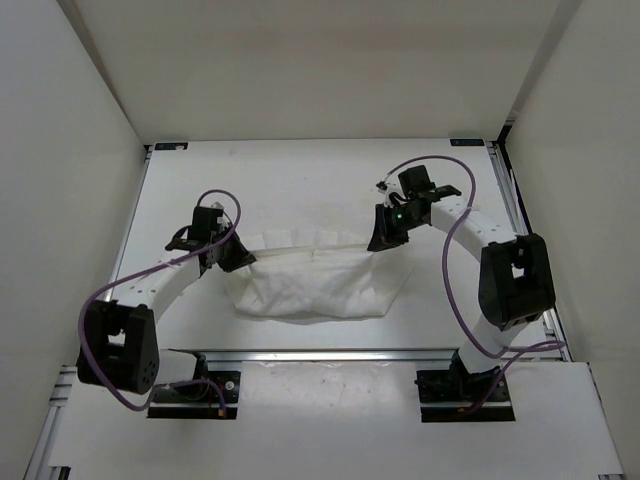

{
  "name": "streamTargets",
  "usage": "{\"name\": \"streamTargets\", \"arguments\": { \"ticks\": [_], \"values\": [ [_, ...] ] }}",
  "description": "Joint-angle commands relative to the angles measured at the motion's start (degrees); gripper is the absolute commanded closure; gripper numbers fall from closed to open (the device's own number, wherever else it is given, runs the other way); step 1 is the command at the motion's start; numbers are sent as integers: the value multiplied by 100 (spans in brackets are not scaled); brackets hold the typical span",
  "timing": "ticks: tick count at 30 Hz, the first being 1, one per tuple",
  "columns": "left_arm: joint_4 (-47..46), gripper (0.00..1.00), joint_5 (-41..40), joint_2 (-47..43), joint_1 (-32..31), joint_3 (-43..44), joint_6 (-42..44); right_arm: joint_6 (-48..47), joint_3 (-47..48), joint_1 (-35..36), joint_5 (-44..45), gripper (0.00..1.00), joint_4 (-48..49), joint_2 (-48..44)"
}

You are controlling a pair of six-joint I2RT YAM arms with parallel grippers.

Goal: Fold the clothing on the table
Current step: Fold the skirt

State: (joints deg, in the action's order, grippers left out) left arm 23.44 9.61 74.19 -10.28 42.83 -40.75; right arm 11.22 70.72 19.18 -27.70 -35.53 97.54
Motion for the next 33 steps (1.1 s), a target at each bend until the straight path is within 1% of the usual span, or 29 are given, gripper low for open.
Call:
{"name": "streamTargets", "arguments": {
  "ticks": [1,10,14,15,16,18,19,20,23,26,28,30,31,33],
  "values": [
    [-103,100,-1391,235,273,269,348,-331,258,-432,1065,100,-191,151],
    [-252,100,-1637,1061,229,1042,375,-261,785,-555,1056,100,-156,678],
    [-366,99,-1690,1588,211,1289,437,-287,1172,-599,986,99,-51,1047],
    [-384,82,-1725,1676,220,1359,445,-287,1329,-591,1021,95,-25,1065],
    [-584,70,-1734,1756,237,1395,437,-270,1513,-600,1056,89,-33,1222],
    [-937,26,-1673,1826,281,1474,375,-278,1838,-644,1214,82,-129,1407],
    [-1025,7,-1542,1888,334,1631,349,-252,2067,-678,1284,80,-182,1426],
    [-1026,2,-1428,1958,404,1954,375,-244,2165,-696,1329,78,-200,1443],
    [-842,2,-1339,2099,475,2527,296,-252,2517,-705,1531,74,-253,1312],
    [-736,1,-1102,1881,510,2652,305,-279,2482,-556,1567,72,-218,997],
    [-709,1,-979,1617,510,2406,235,-191,2299,-416,1339,73,-217,812],
    [-902,1,-428,1283,510,1846,94,-182,2035,-188,1093,73,-226,539],
    [-938,1,-311,1047,492,1687,7,-147,1860,-91,874,75,-166,417],
    [-1156,3,241,651,352,1099,-178,-59,1377,190,400,82,-43,224]
  ]
}}
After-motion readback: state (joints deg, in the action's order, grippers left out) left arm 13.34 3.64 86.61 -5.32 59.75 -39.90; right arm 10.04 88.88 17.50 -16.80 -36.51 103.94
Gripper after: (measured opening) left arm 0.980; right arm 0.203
